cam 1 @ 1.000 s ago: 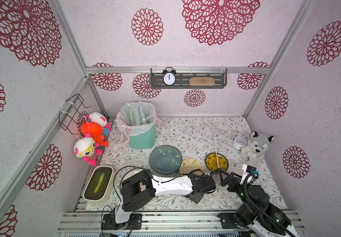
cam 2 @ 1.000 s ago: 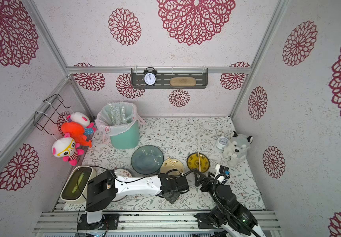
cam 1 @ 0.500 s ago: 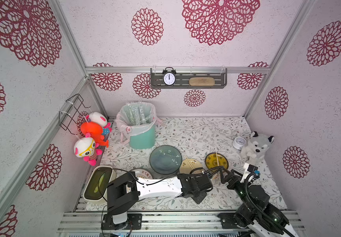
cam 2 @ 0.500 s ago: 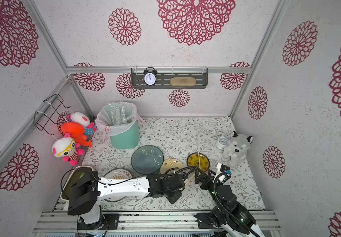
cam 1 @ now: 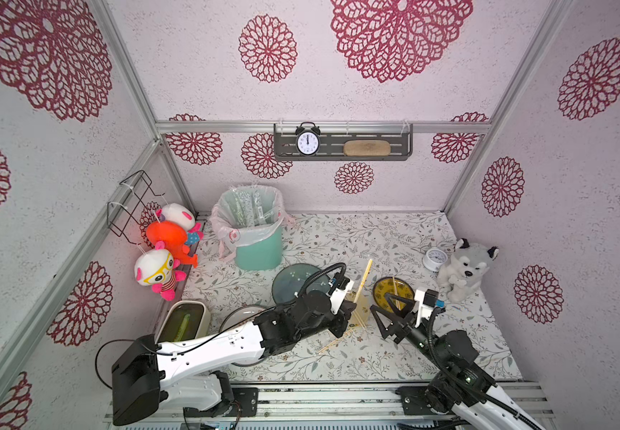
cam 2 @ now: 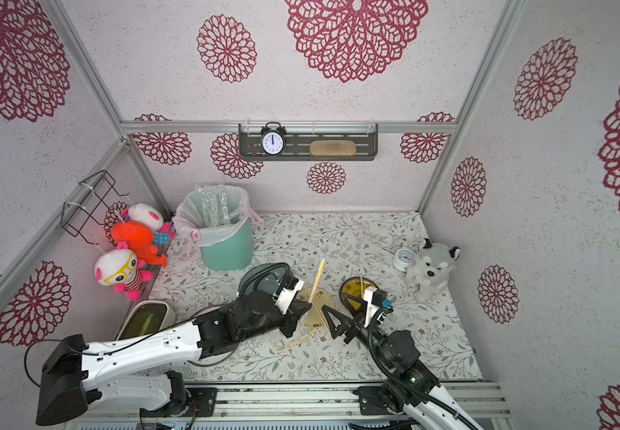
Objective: Remove the packaging of disposable chopsticks
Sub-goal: Pick up the disposable chopsticks from the center of the board.
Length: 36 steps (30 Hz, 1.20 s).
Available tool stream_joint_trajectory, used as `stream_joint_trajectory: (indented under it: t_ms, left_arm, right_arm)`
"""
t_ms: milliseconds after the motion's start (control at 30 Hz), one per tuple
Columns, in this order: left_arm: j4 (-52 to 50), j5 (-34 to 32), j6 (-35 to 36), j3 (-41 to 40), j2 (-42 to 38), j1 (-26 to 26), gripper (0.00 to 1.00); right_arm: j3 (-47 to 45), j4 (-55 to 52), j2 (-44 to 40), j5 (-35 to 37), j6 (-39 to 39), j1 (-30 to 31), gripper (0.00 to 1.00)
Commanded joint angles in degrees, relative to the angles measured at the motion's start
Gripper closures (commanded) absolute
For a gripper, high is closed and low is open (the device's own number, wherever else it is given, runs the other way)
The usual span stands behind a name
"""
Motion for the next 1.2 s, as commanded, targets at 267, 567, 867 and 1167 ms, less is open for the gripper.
stream_joint_trajectory:
  t_ms: [267, 567, 867, 1167]
  left_arm:
    - [15.09, 14.02, 0.71, -4.02, -3.26, 10.78, 1.00]
    - [18.86, 17.04, -0.86, -6.19, -4.51, 12.23, 1.00]
    - [20.79, 18.39, -2.10, -7.01, -4.60, 12.40, 1.00]
    - [21.97, 19.50, -2.42, -6.83, -1.98, 12.49, 1.00]
  right_arm:
    - [10.97, 30.51, 32.23, -22.36, -7.34, -0.14, 0.28]
    - [15.08, 28.69, 38.06, -23.83, -8.65, -1.36, 0.54]
    - [14.20, 28.95, 38.25, -23.40, -7.41, -2.27, 0.87]
    - [13.46, 30.72, 39.87, -23.49, -6.95, -2.88, 1.00]
